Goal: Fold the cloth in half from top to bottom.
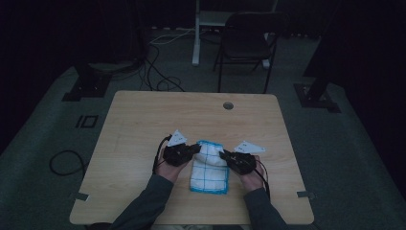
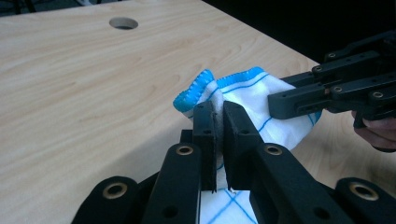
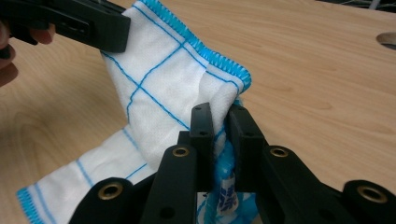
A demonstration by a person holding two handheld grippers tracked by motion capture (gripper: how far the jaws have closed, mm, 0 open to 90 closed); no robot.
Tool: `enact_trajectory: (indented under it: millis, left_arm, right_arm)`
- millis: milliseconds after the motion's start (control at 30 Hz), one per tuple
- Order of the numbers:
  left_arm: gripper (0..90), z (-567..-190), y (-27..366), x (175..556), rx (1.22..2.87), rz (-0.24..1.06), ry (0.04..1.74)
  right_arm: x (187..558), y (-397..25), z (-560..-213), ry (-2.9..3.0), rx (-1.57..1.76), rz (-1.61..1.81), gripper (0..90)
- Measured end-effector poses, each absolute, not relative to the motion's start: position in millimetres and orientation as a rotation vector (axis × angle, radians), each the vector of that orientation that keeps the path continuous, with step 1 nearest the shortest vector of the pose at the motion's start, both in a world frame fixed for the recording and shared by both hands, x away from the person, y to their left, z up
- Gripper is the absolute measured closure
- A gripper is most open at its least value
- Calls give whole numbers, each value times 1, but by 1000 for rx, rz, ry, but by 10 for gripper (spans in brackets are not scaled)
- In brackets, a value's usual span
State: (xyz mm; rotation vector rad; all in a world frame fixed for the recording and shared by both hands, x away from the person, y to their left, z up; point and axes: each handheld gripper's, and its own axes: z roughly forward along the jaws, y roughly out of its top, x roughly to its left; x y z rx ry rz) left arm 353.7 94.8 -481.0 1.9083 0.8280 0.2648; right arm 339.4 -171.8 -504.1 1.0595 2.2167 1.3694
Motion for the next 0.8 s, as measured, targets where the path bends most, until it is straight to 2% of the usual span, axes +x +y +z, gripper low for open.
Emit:
enact_trajectory:
  millis: [533, 800]
  left_arm:
    - [847, -509, 102, 331, 1928, 213, 858]
    - [807, -521, 105, 315, 1950, 218, 863]
  right_arm:
    - [320, -169, -526, 2264, 1071, 1353, 809]
    - [314, -166, -529, 2298, 1035, 1285, 761]
